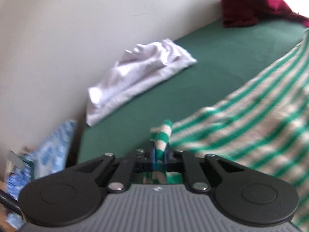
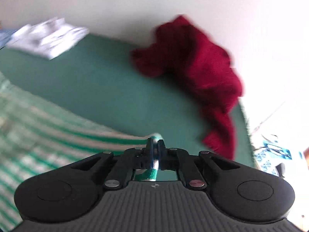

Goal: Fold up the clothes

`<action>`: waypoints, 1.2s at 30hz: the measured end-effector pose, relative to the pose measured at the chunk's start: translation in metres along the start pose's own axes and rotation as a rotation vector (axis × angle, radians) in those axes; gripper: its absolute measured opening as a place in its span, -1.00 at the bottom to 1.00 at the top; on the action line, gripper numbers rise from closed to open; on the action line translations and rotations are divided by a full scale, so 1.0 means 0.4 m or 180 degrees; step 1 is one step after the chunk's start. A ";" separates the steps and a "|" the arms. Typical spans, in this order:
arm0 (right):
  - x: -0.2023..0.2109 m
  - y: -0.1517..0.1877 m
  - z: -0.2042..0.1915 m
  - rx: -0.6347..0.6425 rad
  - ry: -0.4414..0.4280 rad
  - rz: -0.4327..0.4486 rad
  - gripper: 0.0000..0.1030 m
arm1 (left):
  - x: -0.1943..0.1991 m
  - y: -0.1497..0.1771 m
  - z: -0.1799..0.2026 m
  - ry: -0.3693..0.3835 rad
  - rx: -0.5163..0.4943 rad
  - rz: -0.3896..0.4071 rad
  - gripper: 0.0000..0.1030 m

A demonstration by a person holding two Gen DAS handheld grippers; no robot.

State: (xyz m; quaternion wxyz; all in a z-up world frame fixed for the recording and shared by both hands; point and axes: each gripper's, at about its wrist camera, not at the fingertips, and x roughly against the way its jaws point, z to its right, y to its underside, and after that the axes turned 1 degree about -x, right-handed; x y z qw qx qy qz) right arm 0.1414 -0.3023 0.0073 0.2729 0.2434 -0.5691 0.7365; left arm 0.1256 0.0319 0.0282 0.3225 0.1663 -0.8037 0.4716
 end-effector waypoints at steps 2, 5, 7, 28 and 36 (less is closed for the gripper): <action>-0.016 -0.026 0.043 -0.0208 0.0056 0.0019 -1.00 | -0.007 -0.012 -0.012 0.0010 0.0029 0.0034 -0.84; -0.040 -0.064 0.108 -0.0520 0.0140 0.0047 -1.00 | -0.018 -0.029 -0.029 0.0024 0.0073 0.0084 -0.86; -0.028 -0.071 0.132 -0.0765 -0.0167 -0.0006 -0.89 | -0.026 -0.041 -0.040 0.0033 0.0102 0.0118 -0.82; 0.071 0.118 -0.007 -0.0691 -0.0494 -0.0108 -0.56 | 0.087 0.106 0.008 0.0687 0.0403 0.0209 -0.46; 0.063 0.070 -0.011 -0.0608 -0.0146 0.0317 -0.97 | 0.001 0.006 0.029 -0.0043 0.0206 0.0301 -0.92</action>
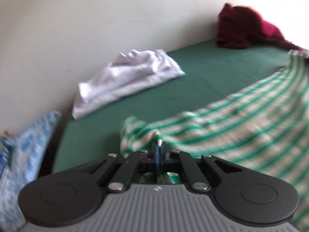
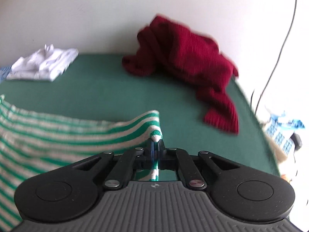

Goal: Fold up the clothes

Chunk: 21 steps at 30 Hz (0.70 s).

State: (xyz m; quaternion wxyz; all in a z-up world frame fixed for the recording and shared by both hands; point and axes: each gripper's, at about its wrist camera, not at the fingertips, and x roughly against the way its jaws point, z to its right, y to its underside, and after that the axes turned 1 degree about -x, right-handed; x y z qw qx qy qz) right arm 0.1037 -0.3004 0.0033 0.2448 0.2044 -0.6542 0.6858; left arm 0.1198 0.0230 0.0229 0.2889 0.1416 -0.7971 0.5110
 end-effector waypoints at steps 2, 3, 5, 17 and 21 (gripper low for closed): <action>-0.016 -0.048 0.011 -0.0038 0.0073 0.0163 -0.97 | -0.041 -0.042 -0.011 -0.0069 -0.0042 0.0006 -0.92; -0.029 -0.070 0.013 -0.0035 0.0106 0.0220 -0.97 | -0.058 -0.064 -0.010 -0.0136 -0.0117 0.0038 -0.91; -0.059 -0.108 0.015 0.0028 0.0193 0.0294 -0.97 | -0.090 -0.108 -0.022 -0.0377 -0.0176 0.0117 -0.91; -0.125 -0.041 -0.008 0.0662 0.0609 0.0216 -0.26 | -0.062 -0.051 -0.176 -0.0015 0.0448 -0.0287 -0.41; -0.030 -0.061 -0.014 0.0798 0.0426 0.0474 0.25 | -0.021 -0.026 -0.133 0.0129 0.0363 -0.0255 0.32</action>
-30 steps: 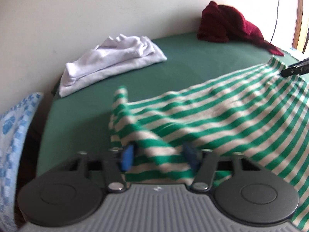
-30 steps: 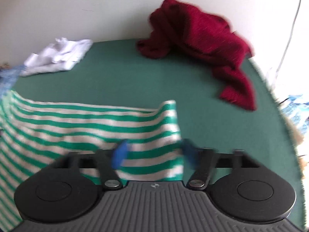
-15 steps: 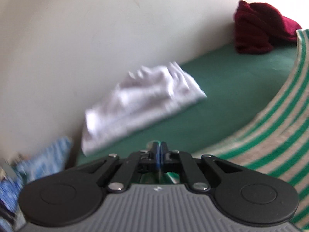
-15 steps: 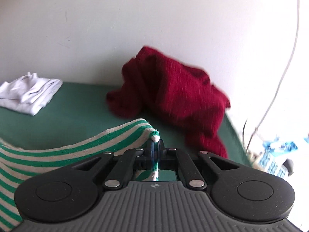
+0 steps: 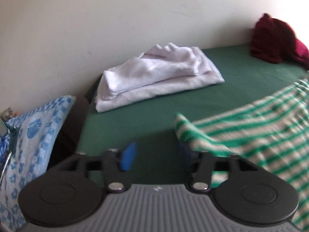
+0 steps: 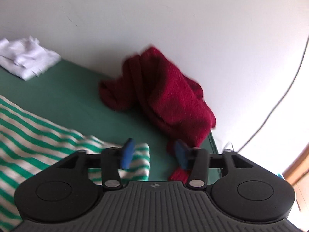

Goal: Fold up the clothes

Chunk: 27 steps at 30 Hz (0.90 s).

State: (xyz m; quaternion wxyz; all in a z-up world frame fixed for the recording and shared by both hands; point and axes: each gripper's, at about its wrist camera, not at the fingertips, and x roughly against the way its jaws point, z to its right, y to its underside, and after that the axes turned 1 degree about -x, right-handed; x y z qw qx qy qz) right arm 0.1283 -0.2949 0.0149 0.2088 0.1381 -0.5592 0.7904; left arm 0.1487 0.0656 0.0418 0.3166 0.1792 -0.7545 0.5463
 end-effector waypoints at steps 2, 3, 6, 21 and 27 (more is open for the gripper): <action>0.028 -0.025 0.007 -0.0240 -0.0337 -0.0023 0.33 | 0.016 0.015 0.024 0.0055 -0.0065 0.0015 0.33; 0.038 -0.034 0.002 -0.0385 -0.0659 -0.0076 0.32 | 0.023 0.022 0.036 0.0082 -0.0098 0.0022 0.34; 0.056 -0.050 -0.080 -0.0564 -0.1636 -0.0238 0.31 | 0.047 0.045 0.073 0.0164 -0.0195 0.0044 0.37; -0.004 -0.145 -0.570 0.0227 -0.2042 -0.0107 -0.91 | 0.248 0.209 0.067 0.0527 -0.0271 -0.0151 0.70; -0.108 -0.191 -0.620 0.0081 -0.1582 -0.0158 -1.00 | 0.258 0.269 0.144 0.0316 -0.0517 -0.0018 0.43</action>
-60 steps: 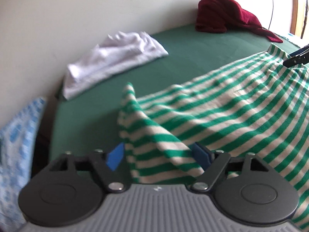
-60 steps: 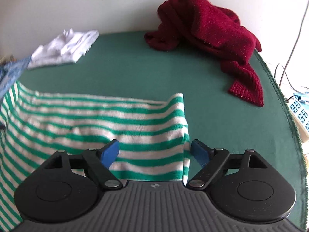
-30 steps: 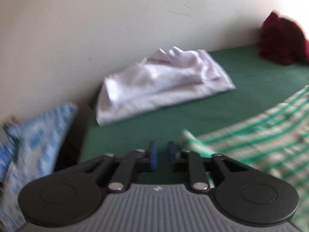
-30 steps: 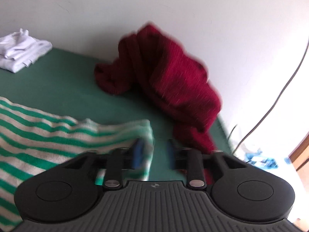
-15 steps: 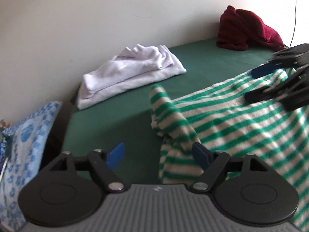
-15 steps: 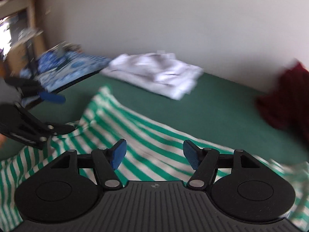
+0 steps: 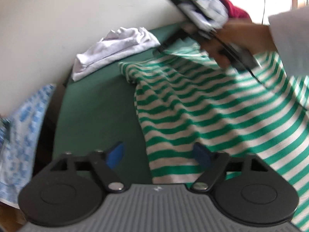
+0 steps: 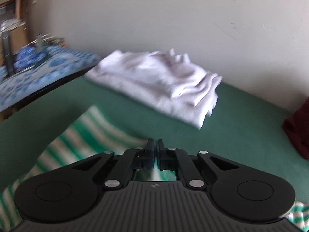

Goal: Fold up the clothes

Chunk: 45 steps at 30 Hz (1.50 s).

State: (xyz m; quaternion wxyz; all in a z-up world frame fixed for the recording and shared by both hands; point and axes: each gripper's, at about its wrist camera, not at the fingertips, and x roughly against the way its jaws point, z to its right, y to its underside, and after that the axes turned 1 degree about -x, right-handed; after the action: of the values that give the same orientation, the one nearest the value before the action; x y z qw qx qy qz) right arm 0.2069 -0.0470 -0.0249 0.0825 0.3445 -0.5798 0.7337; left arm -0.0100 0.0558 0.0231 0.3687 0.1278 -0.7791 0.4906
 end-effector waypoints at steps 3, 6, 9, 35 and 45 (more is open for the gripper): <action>-0.019 -0.022 0.014 -0.0100 0.0008 0.0050 -1.00 | 0.018 0.027 0.006 -0.0114 0.0011 0.0038 -0.23; 0.060 -0.029 0.048 -0.0452 -0.0187 0.0361 -0.61 | 0.046 0.062 -0.009 -0.0204 0.0037 0.0036 -0.68; 0.117 -0.018 0.049 -0.0495 -0.0709 0.0372 0.26 | 0.064 0.086 -0.017 -0.0261 0.0117 0.0023 -0.68; 0.236 0.125 0.165 -0.0821 -0.0031 0.0130 0.06 | 0.013 -0.107 -0.087 -0.0407 0.0399 0.0369 -0.71; 0.317 0.341 0.431 -0.1194 0.0954 -0.0070 0.36 | -0.264 -0.206 0.003 -0.0827 0.0127 0.0260 -0.55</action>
State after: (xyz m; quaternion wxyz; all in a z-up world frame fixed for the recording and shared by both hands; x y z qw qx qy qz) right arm 0.1116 -0.2816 -0.0413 0.2381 0.2167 -0.6834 0.6552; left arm 0.1091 -0.0026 0.0040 0.2418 0.1658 -0.8149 0.5000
